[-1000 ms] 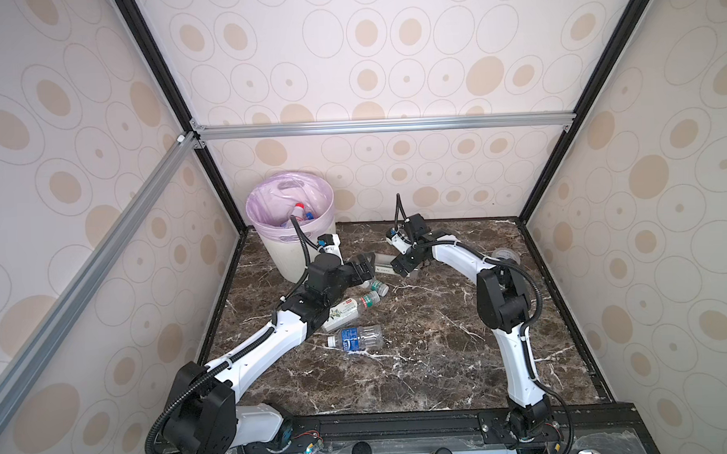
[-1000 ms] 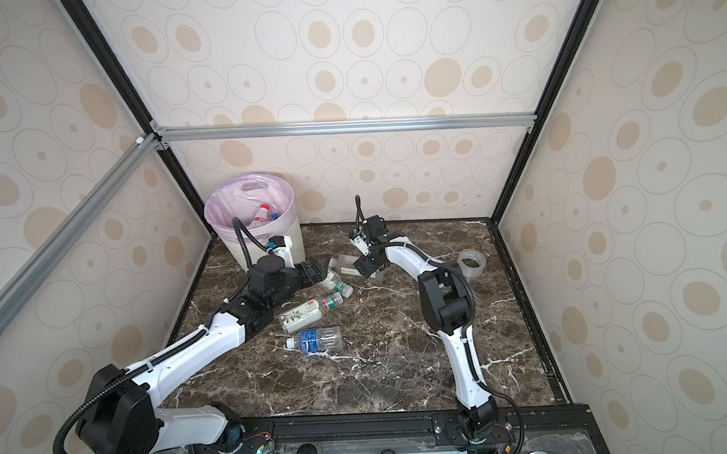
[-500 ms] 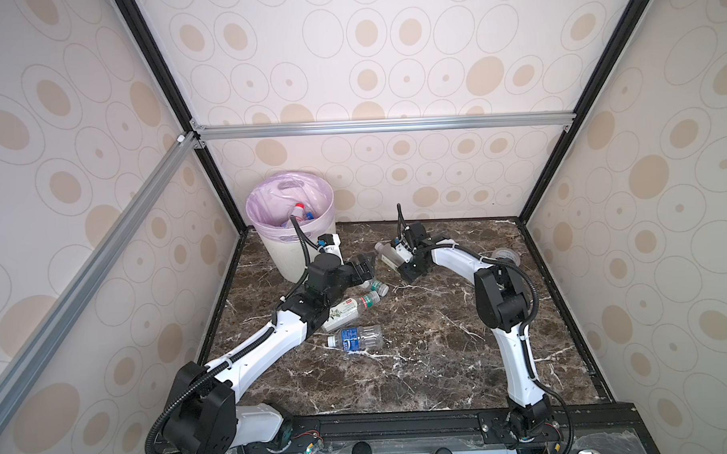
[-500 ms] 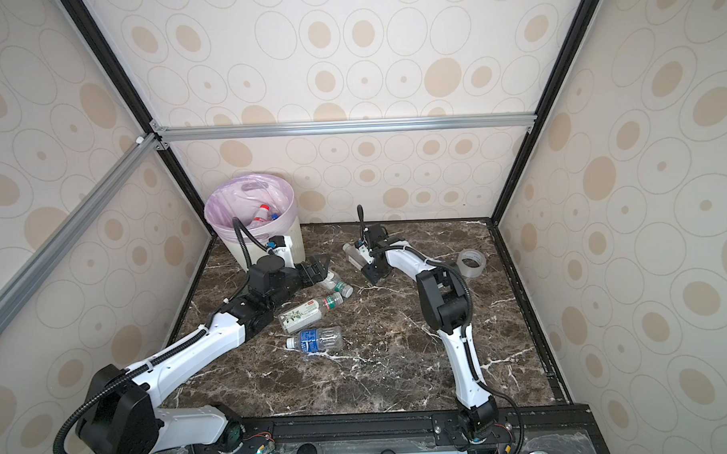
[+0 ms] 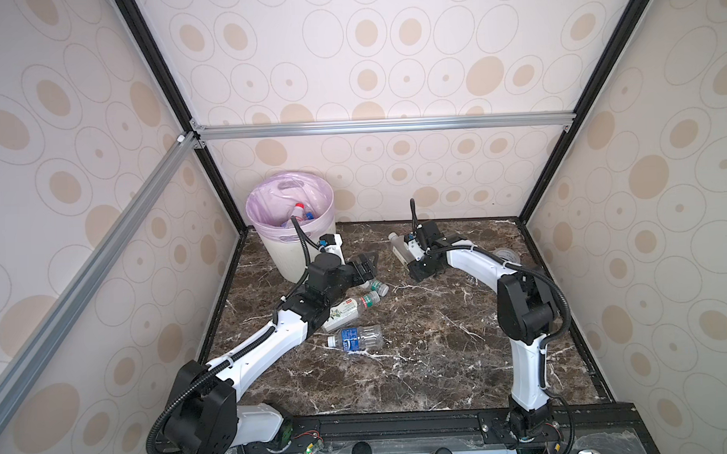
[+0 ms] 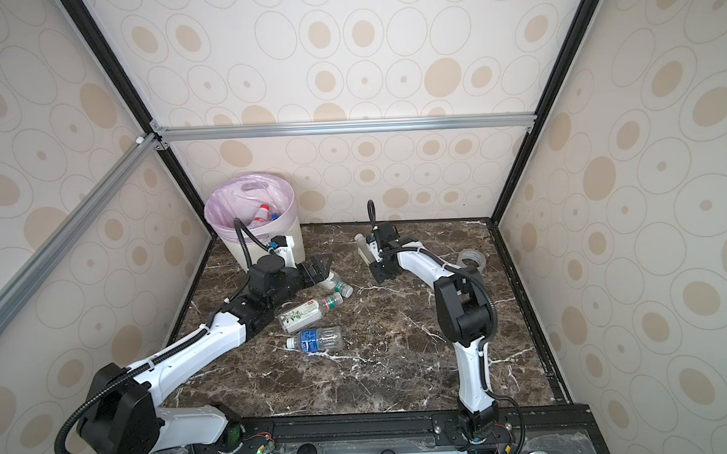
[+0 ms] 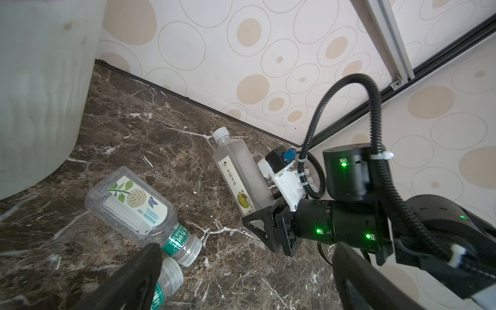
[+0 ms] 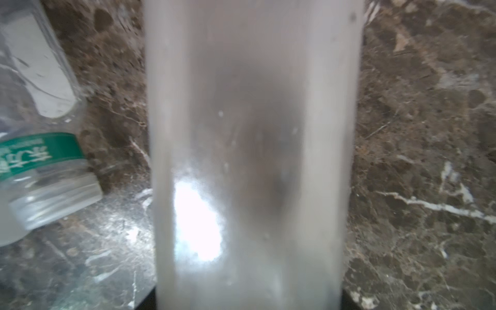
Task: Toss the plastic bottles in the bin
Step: 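Lift the frosted bottle upright with the right gripper toward the left gripper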
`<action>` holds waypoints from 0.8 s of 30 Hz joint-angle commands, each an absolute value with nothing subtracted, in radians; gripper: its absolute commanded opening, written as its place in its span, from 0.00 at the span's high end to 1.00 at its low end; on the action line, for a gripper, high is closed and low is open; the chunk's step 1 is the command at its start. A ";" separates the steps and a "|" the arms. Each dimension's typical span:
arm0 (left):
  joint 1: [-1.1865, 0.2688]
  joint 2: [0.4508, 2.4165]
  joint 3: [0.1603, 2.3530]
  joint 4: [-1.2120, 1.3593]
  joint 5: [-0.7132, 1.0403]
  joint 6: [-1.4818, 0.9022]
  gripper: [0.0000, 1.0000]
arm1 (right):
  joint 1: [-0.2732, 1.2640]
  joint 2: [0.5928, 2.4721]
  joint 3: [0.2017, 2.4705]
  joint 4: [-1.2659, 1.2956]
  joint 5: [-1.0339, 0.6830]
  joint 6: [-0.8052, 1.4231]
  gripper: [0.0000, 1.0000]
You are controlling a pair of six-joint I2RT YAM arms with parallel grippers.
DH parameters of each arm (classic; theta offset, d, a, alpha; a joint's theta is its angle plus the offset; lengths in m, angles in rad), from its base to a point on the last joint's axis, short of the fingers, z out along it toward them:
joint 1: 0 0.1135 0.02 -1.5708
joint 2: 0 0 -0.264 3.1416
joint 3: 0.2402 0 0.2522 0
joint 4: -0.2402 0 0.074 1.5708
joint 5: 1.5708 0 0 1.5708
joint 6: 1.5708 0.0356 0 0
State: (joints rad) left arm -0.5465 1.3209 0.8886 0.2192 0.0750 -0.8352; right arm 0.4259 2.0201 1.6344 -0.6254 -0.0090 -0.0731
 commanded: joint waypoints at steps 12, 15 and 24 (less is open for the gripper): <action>-0.600 1.475 0.998 0.427 0.200 -0.998 0.01 | 0.428 1.641 1.373 -0.528 -0.175 0.073 0.52; -0.608 1.511 1.028 0.441 0.200 -1.013 0.01 | 0.436 1.589 1.324 -0.495 -0.205 0.091 0.52; -0.612 1.605 1.078 0.546 0.216 -1.093 0.04 | 0.472 1.482 1.216 -0.363 -0.296 0.133 0.53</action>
State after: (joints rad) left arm -0.6033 1.5887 1.0271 0.4690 0.2039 -1.0412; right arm 0.4606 1.5196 1.2308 -0.4362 -0.2459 0.1101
